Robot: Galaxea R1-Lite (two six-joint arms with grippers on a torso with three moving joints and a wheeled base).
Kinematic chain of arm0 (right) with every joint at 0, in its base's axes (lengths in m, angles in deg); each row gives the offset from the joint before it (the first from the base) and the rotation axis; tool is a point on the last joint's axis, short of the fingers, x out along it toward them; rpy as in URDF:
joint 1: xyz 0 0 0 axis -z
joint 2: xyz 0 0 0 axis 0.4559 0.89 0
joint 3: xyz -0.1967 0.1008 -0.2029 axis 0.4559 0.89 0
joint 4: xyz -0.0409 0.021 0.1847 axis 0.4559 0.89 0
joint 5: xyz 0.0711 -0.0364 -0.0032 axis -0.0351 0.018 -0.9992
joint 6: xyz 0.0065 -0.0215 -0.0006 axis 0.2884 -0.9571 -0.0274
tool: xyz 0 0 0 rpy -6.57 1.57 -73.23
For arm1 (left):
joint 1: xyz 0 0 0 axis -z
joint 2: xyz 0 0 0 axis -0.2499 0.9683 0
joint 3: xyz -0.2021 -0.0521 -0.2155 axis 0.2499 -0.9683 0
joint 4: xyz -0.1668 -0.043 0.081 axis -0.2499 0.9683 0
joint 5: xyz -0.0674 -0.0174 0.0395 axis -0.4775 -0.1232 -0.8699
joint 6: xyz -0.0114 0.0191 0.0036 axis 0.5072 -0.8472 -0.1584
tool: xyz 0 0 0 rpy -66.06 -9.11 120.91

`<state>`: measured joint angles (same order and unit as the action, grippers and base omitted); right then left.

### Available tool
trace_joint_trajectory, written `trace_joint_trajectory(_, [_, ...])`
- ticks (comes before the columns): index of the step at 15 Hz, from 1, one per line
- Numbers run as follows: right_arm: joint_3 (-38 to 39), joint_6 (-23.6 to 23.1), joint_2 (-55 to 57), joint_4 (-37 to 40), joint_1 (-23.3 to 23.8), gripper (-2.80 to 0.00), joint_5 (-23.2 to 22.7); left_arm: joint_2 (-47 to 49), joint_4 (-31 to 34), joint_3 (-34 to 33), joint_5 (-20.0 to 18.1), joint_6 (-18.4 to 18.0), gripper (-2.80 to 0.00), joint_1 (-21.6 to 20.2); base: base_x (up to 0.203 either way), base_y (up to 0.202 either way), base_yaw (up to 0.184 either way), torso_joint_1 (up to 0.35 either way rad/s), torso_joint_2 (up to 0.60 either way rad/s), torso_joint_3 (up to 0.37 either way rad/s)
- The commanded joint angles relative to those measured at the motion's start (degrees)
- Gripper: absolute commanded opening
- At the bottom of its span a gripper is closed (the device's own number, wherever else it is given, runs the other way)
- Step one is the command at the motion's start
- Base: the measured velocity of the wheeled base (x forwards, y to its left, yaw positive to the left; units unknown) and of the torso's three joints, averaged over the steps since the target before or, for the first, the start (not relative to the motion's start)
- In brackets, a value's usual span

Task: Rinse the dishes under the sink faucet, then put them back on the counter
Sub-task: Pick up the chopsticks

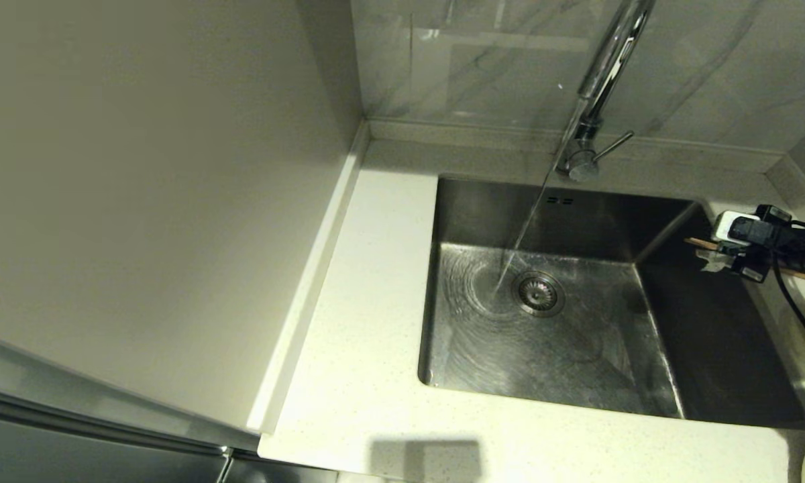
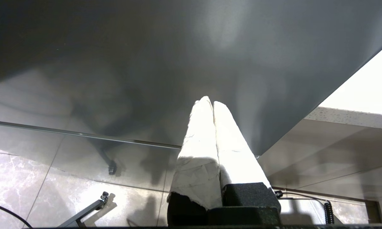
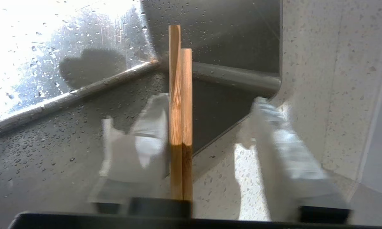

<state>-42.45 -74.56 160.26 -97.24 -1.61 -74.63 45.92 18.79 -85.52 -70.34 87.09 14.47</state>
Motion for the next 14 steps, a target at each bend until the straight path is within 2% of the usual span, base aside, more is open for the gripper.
trace_joint_trajectory(1, [0.0, -0.4, -0.1, -0.1, 0.1, -2.80, -0.2, -0.1, 0.0, 0.0, 0.0, 0.0, -2.80, 0.0, 0.000, 0.000, 0.000, 0.000, 0.00, 0.000])
trace_joint_trajectory(7, [0.0, 1.4, -1.0, -0.2, 0.1, -2.80, -0.2, -0.1, 0.0, 0.0, 0.0, 0.0, -2.80, 0.0, 0.000, 0.000, 0.000, 0.000, 0.00, 0.000])
trace_joint_trajectory(11, [-0.1, 4.7, -2.1, -1.9, -0.1, -2.80, -0.4, -0.1, 0.0, 0.0, 0.0, 0.0, -2.80, 0.0, 0.000, 0.000, 0.000, 0.000, 0.00, 0.000])
trace_joint_trajectory(14, [0.9, 12.6, -5.6, -4.5, -2.7, -2.80, -0.5, -0.1, 0.0, 0.0, 0.0, 0.0, -2.80, 0.0, 0.000, 0.000, 0.000, 0.000, 0.00, 0.000])
